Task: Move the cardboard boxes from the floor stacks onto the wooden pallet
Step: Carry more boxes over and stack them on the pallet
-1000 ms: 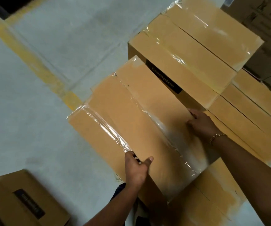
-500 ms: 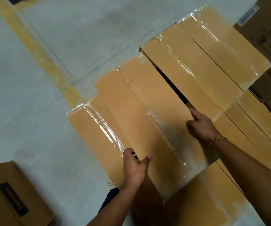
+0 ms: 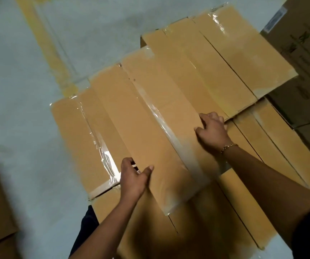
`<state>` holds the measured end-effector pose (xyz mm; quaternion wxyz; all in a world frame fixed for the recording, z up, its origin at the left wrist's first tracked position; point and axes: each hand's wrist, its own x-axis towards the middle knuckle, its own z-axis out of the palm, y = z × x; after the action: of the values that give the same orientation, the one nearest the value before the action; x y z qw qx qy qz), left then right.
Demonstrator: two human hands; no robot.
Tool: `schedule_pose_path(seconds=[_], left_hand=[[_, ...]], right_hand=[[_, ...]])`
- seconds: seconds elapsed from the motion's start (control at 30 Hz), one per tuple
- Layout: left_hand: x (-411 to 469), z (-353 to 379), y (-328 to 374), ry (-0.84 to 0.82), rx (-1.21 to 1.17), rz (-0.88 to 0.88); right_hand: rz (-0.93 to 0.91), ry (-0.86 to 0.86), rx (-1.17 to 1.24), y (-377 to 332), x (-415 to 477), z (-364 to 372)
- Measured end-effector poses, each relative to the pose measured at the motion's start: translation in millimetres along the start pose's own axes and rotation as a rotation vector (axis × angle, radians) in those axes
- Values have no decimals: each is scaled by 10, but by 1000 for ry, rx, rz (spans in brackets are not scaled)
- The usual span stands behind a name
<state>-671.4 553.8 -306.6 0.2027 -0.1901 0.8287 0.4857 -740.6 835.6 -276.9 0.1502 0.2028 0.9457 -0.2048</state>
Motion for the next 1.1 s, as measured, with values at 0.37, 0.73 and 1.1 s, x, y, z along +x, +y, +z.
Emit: schedule_pose_path(seconds=[0.37,0.73,1.1], left_hand=[[334,334,-141,48,57,-6],[383,495,-346,-67,-62,1],[454,566,-311,-10,24,-93]], right_hand=[[-71,52,-5,249,359,307],[-211,-21,-25,1170,-212,151],[-319,-88,-502,1331,-259,188]])
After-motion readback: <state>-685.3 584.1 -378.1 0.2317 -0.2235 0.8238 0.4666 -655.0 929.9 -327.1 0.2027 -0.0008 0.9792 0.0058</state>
